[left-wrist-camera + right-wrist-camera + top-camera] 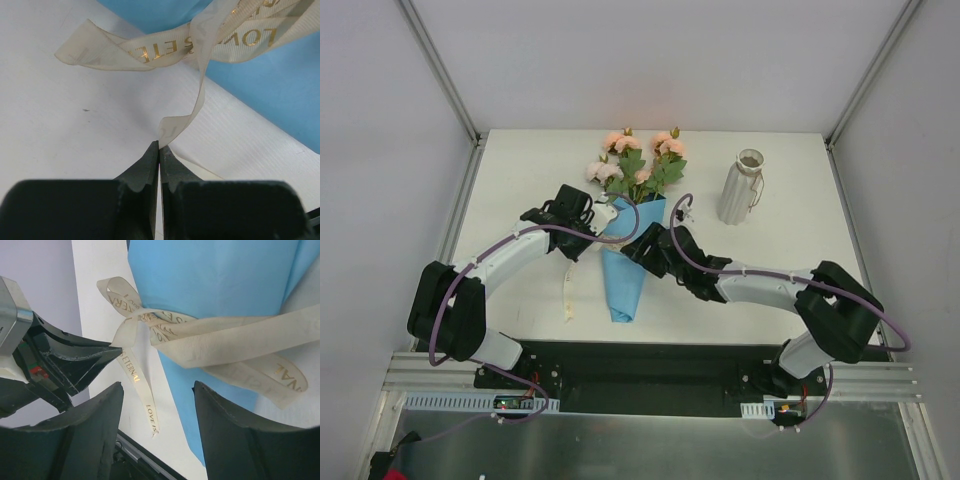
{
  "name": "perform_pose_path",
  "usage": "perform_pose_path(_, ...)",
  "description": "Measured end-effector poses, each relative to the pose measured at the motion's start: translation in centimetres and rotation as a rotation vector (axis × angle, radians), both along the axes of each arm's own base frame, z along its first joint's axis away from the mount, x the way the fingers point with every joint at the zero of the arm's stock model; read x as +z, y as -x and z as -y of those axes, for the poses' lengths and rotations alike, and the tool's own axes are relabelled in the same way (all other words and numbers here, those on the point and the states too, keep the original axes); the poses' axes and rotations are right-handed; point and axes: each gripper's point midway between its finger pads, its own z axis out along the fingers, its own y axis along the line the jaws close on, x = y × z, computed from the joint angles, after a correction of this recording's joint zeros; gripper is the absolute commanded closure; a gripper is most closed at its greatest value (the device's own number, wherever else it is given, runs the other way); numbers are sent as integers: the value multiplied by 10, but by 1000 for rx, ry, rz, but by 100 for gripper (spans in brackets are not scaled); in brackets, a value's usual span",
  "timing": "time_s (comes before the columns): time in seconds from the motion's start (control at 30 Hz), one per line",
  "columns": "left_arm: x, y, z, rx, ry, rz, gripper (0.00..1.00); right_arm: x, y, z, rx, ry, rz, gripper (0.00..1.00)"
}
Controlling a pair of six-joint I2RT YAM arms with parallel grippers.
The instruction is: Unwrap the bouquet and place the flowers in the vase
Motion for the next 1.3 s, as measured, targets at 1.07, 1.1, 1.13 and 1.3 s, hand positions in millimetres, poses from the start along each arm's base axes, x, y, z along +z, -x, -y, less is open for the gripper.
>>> perform_pose_path(1.07,4,0,-1,-16,-3,15,100,-29,-31,-12,-64,-118,-42,76)
perform_pose_path(1.1,4,0,-1,-17,-4,16,100,-30,-31,-13,-65,-121,-43,79)
perform_pose_path(1.13,4,0,-1,-18,-4,16,100,-30,-32,-13,-66,-123,-42,83)
perform_pose_path(1.3,4,0,-1,-20,-5,17,100,-26,-34,-14,-69,-138,-32,96)
